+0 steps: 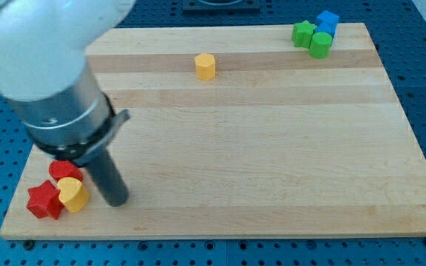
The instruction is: Move the yellow hexagon to the top of the red circle
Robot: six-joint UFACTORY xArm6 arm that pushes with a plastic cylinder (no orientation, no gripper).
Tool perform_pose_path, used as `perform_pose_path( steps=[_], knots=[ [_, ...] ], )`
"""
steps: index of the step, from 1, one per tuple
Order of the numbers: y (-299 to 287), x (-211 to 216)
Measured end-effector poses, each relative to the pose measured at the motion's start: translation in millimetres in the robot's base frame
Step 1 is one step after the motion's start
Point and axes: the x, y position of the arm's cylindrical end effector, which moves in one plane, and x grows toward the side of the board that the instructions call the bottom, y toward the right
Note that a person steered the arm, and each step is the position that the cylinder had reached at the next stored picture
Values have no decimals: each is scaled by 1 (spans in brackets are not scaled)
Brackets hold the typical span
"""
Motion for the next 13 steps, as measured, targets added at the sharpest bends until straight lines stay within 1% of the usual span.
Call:
perform_pose_path(
  steps=[1, 2, 3, 5, 7, 9, 13],
  knots=[
    [53, -3],
    [96, -25],
    [126, -64],
    [158, -146],
    [169, -223],
    [164, -271],
    [99, -278]
  ],
)
